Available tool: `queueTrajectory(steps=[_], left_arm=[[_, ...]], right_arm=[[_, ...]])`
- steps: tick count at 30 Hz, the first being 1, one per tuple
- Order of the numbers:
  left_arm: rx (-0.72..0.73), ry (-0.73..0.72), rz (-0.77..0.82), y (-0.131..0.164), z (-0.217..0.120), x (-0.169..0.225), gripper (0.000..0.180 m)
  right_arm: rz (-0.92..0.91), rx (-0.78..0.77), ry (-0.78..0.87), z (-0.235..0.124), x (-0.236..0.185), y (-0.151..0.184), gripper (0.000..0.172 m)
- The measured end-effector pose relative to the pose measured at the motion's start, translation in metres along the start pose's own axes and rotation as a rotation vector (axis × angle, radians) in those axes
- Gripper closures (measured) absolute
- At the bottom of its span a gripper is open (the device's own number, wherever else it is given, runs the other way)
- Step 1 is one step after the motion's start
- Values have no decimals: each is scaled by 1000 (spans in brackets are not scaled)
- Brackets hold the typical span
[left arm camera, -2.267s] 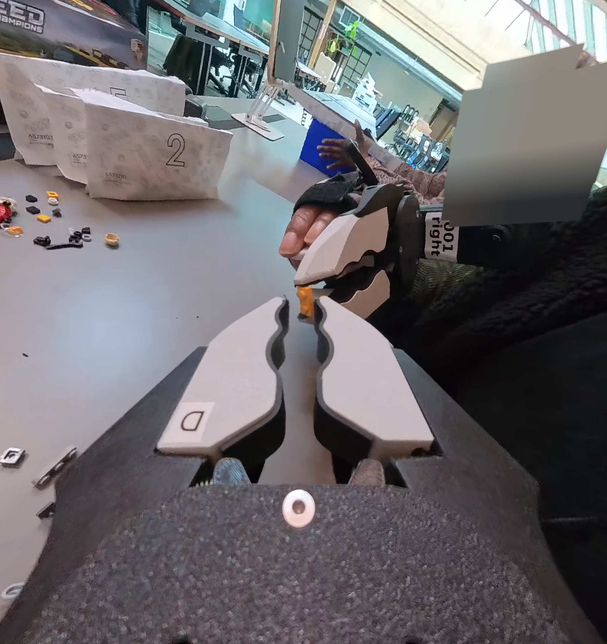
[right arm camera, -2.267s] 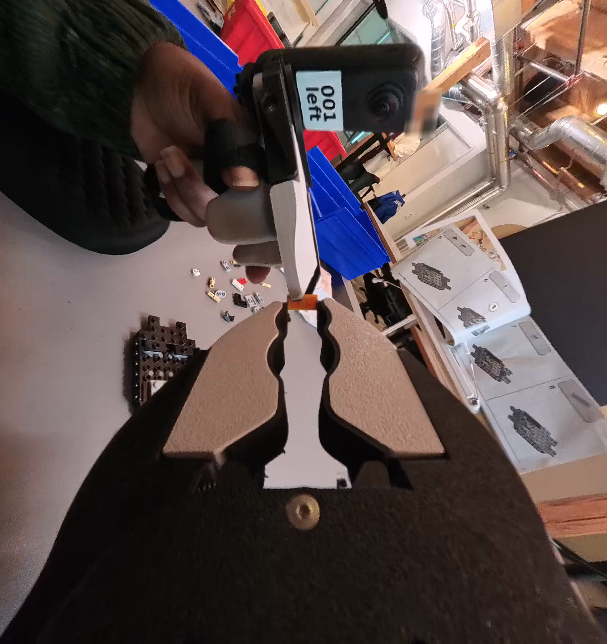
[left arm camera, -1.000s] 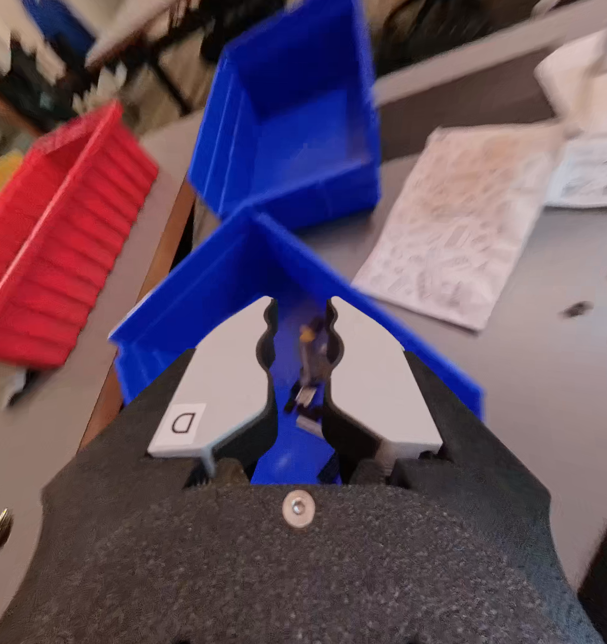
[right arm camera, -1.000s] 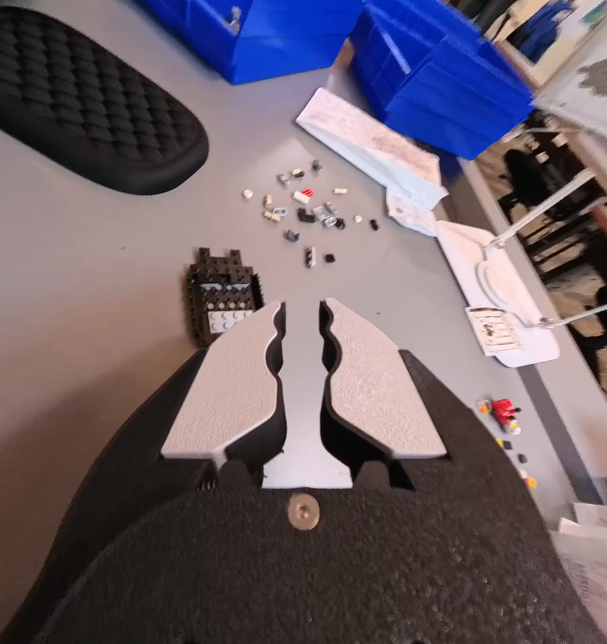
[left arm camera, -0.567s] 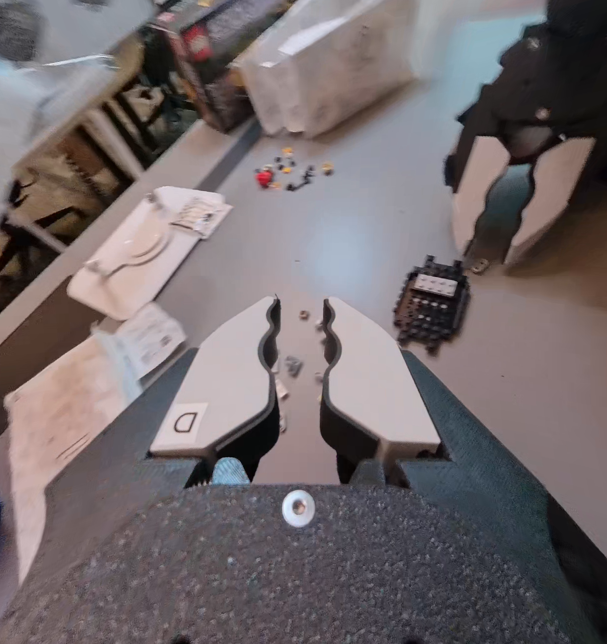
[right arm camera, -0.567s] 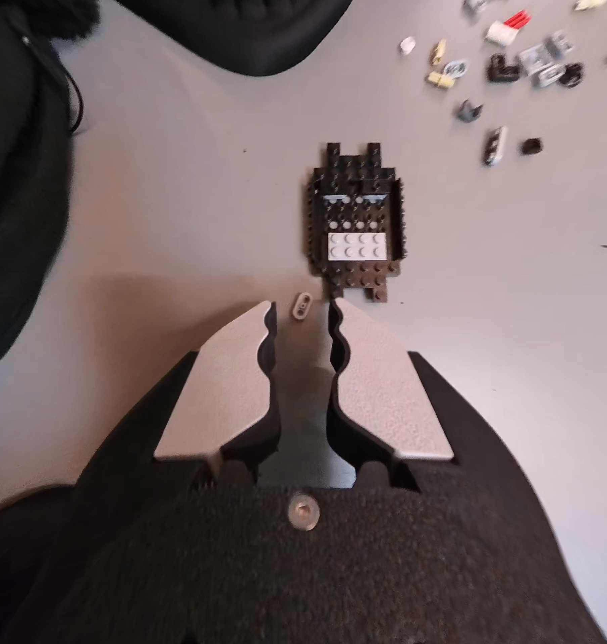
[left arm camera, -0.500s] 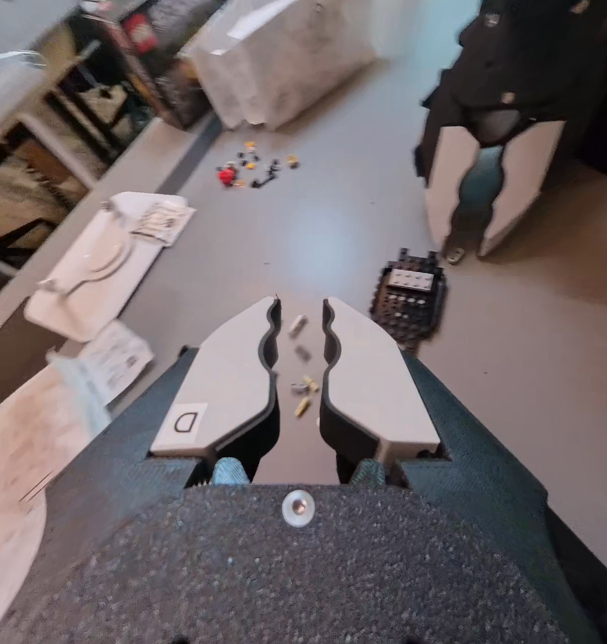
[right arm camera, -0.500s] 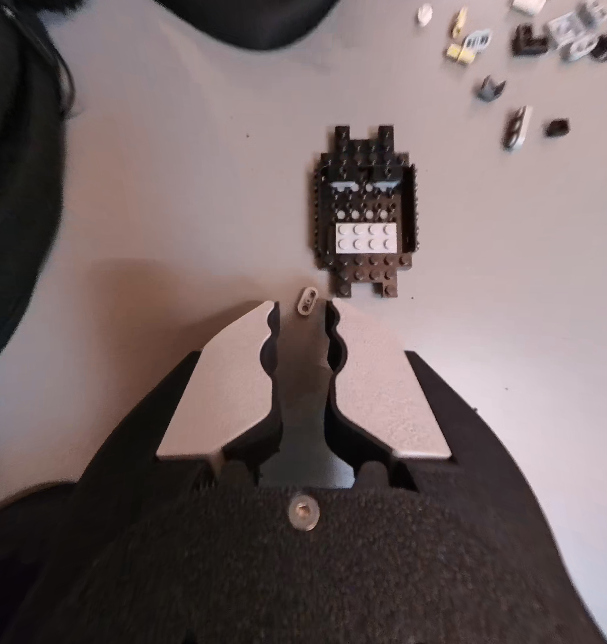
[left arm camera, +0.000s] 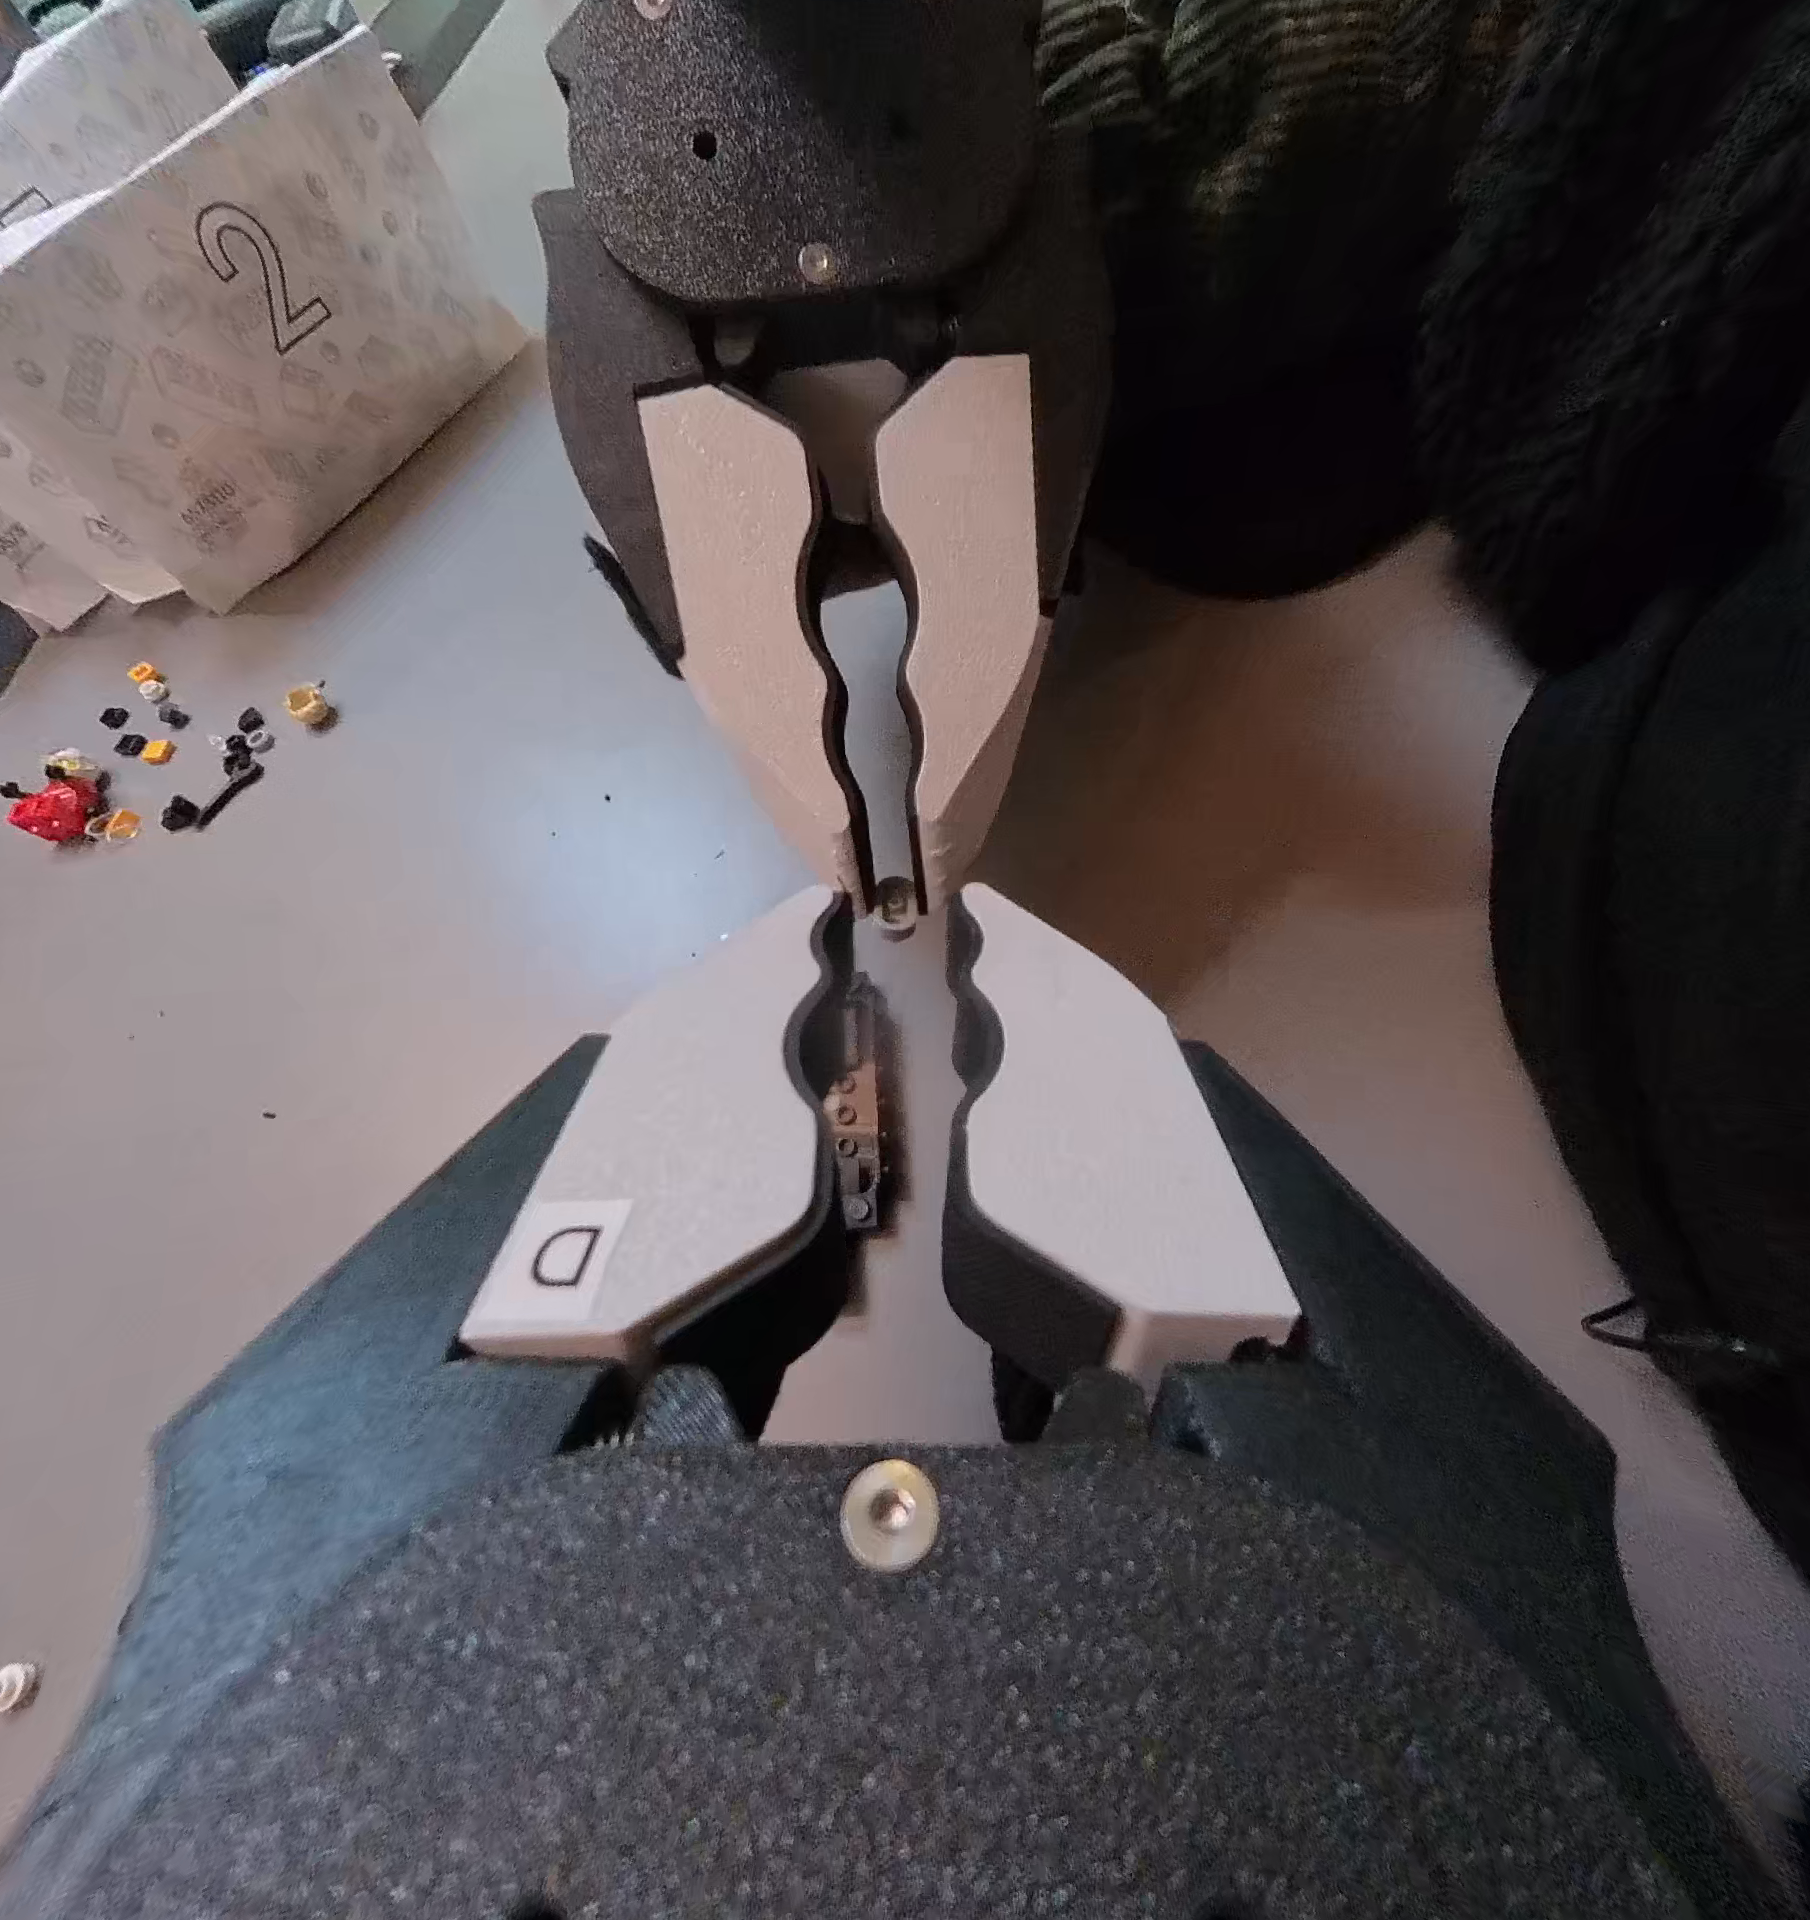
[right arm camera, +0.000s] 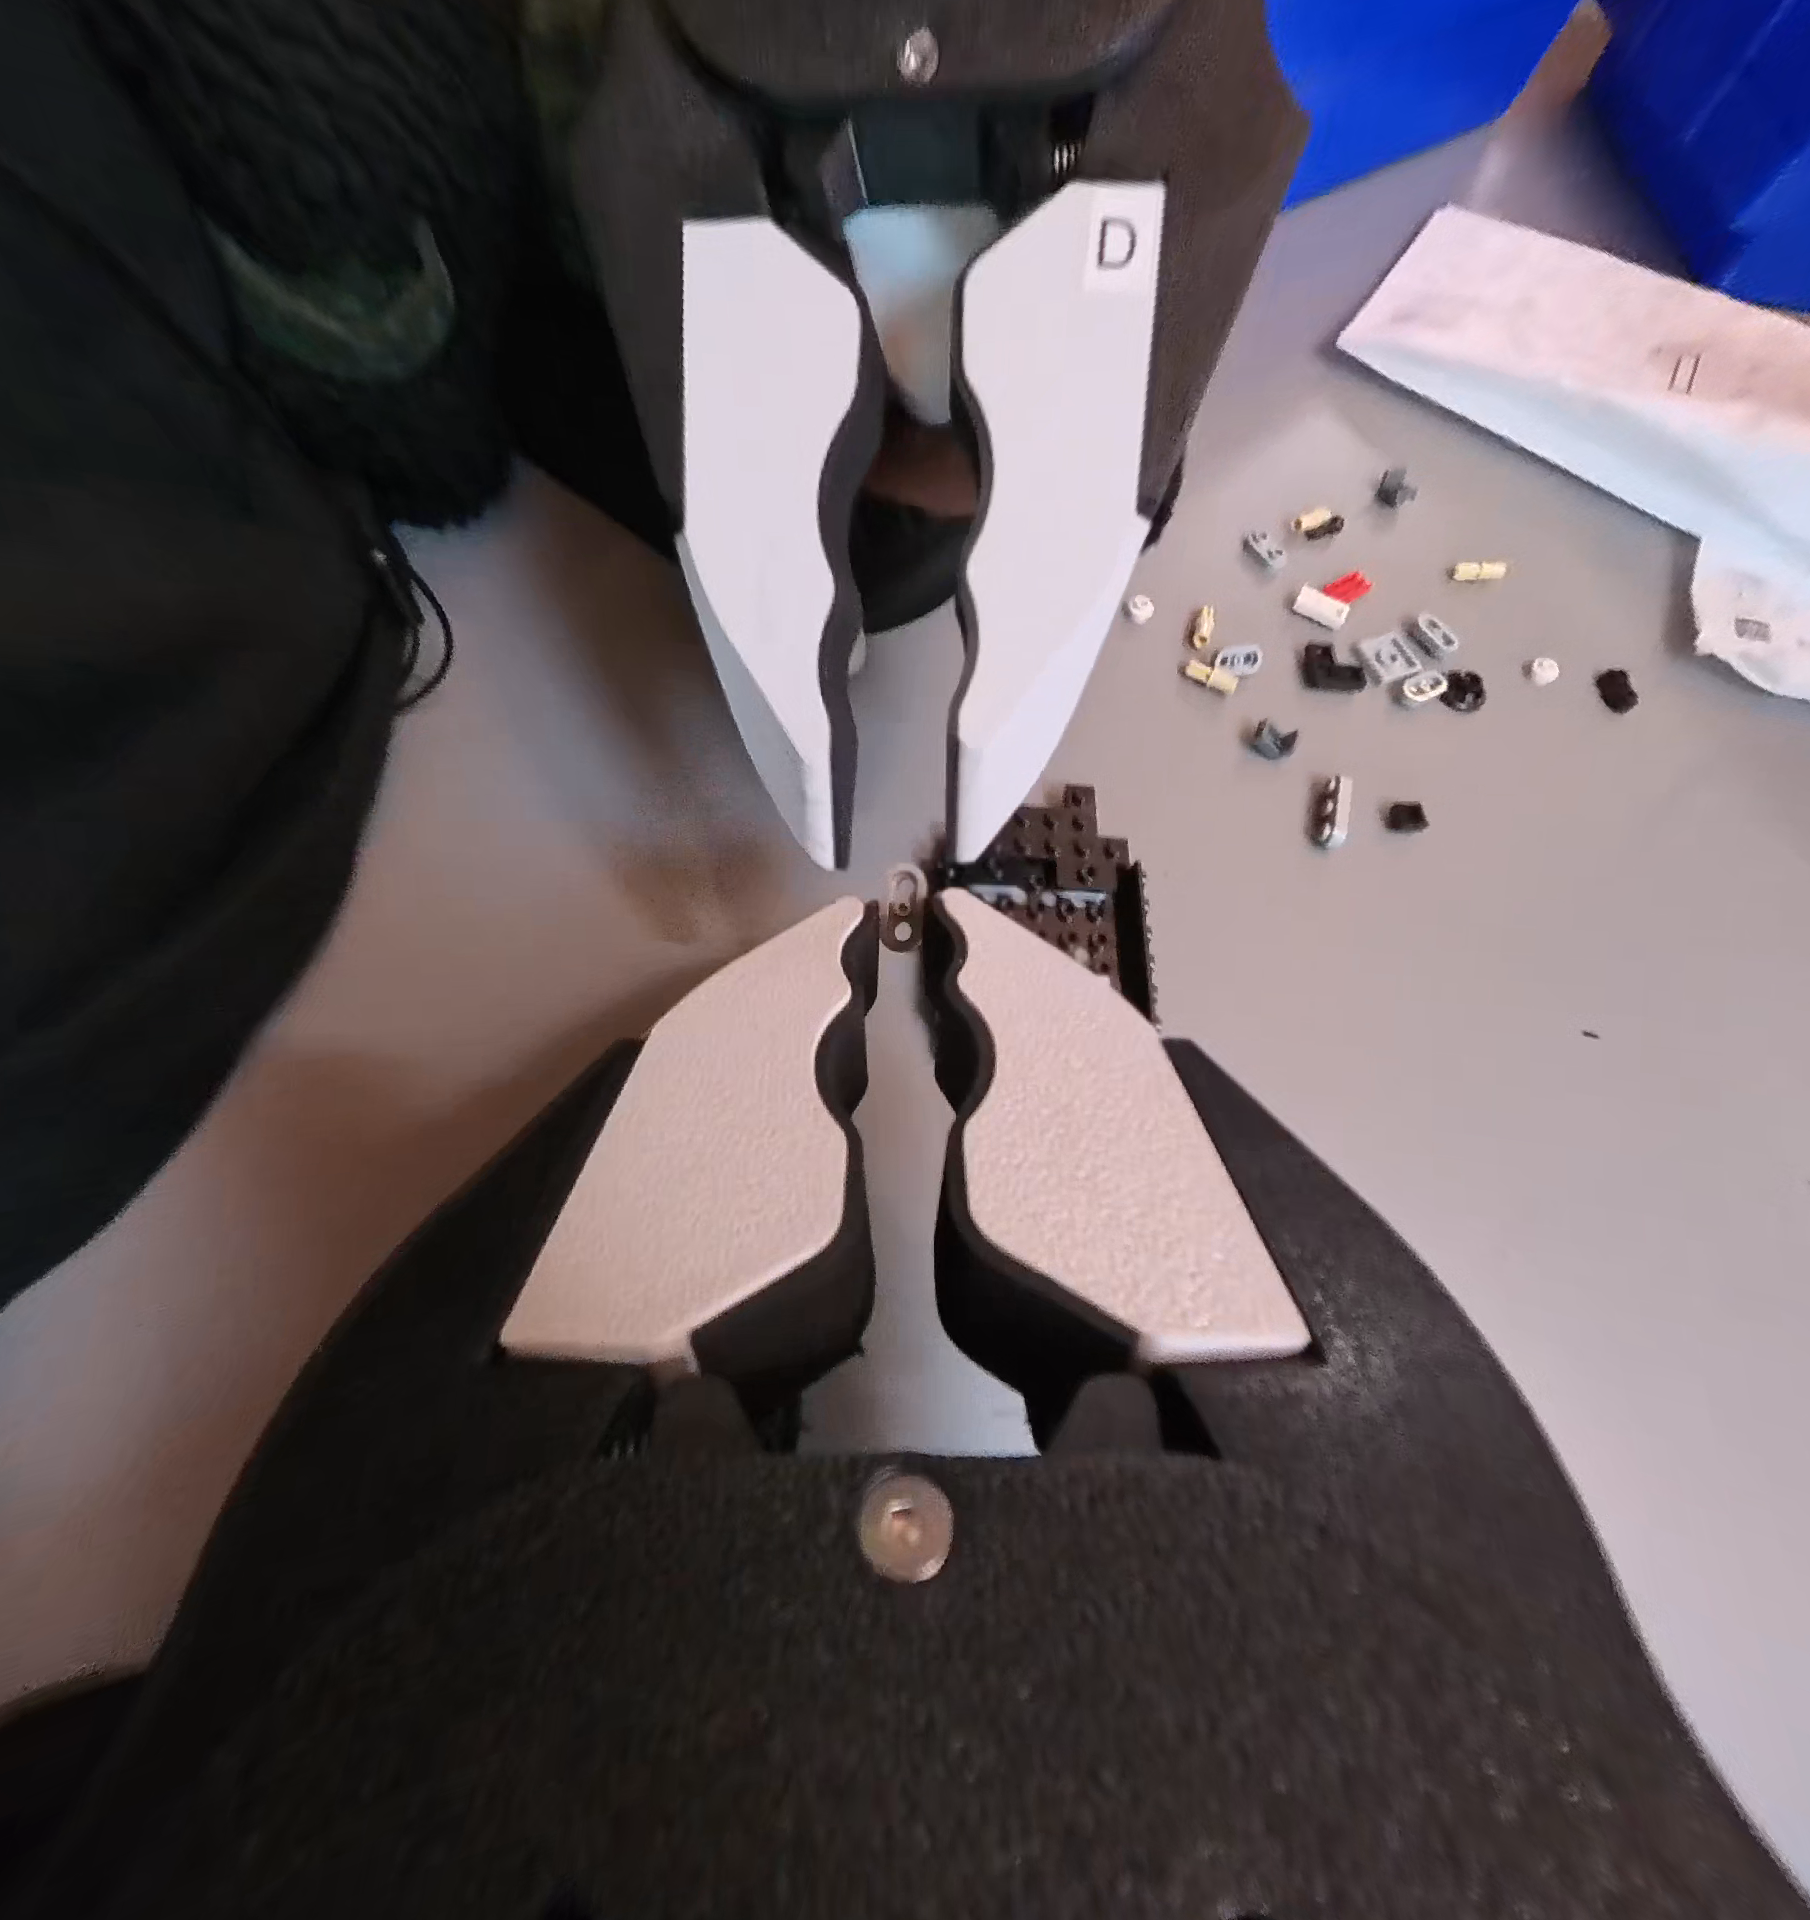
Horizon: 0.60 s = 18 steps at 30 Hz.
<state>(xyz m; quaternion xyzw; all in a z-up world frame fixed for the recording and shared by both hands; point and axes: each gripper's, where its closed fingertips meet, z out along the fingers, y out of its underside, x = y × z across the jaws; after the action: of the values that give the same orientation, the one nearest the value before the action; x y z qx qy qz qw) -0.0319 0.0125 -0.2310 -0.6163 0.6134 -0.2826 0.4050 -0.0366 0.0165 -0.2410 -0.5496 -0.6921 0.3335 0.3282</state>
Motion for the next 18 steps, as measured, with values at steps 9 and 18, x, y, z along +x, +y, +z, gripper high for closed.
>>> queueTrajectory(steps=[9, 18], left_arm=[[78, -14, 255, -15, -8, 17, 164], [-5, -100, 462, -10, -8, 20, 177]], right_arm=[[221, 194, -222, -10, -16, -24, 164], [325, 216, -342, -10, -24, -24, 164]])
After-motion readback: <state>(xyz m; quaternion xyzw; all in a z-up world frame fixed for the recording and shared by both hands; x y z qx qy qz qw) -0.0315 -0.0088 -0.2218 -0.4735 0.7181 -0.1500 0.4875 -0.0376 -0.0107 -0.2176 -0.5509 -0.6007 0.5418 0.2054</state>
